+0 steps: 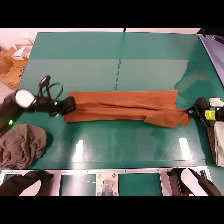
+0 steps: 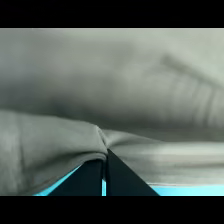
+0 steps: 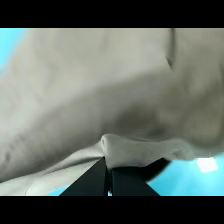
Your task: Fold the shirts.
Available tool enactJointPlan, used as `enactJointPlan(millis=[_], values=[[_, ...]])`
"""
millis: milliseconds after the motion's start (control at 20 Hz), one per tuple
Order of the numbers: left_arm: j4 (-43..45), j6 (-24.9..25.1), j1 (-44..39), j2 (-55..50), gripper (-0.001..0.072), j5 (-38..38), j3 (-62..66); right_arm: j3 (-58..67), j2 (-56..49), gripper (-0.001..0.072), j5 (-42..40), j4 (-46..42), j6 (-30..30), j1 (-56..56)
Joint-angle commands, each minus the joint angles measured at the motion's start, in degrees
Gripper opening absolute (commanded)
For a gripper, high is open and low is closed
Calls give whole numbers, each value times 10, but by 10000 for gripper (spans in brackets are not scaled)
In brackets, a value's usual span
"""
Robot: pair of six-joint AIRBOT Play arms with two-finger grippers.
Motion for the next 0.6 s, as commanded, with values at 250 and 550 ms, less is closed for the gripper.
enactJointPlan(millis=[250,550], values=[[20,38,1,-226,27,-6,181,135,-241,22,-144,61,-32,101],[17,42,1,-290,157,115,186,213,-373,25,-161,62,-32,137]])
